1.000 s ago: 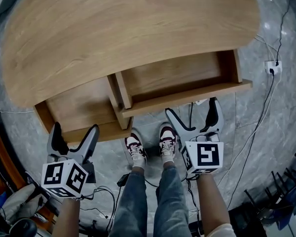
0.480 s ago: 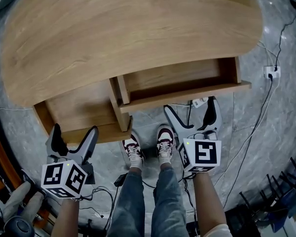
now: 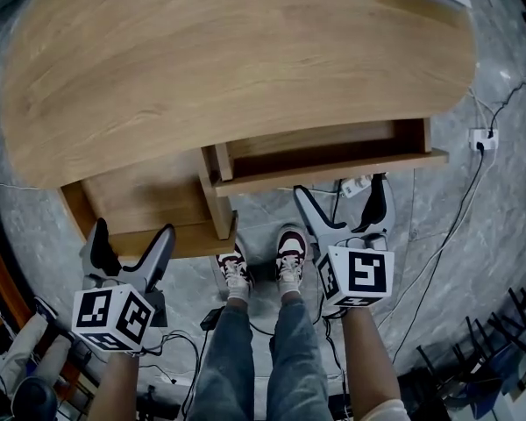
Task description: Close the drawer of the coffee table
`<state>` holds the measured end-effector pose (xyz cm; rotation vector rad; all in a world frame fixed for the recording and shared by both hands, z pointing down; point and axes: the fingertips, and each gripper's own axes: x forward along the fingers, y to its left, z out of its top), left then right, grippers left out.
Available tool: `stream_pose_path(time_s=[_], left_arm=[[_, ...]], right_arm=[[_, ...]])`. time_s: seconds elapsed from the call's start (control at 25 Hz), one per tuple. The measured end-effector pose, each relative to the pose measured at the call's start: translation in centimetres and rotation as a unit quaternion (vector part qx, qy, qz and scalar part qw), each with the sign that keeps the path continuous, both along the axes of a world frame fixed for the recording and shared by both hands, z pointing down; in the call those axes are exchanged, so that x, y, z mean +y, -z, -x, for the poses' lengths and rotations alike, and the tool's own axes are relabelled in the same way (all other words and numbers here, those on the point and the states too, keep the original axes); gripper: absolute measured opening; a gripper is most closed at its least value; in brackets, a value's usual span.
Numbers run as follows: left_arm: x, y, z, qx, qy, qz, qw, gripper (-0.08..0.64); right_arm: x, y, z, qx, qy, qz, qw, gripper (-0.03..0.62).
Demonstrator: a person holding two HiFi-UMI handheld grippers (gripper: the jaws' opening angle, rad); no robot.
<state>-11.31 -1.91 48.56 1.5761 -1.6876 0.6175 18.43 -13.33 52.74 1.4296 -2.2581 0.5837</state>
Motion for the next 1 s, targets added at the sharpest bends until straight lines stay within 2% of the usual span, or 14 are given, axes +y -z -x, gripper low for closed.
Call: stream_pose_path(time_s=[0.48,1.0], left_arm=[[-0.2,0.2,0.9,0.004,0.016,0.003,0.9999,0.575],[0.4,0.0,1.4,0.011,0.054,0.002,0.9985,0.575]], right_arm=[[-2.9,0.3,0.9,-0.002,0.0,-0.006,1.0,0.588],[-6.0,0.1,2.0,-0.004,0.006,-0.01,1.0,0.588]])
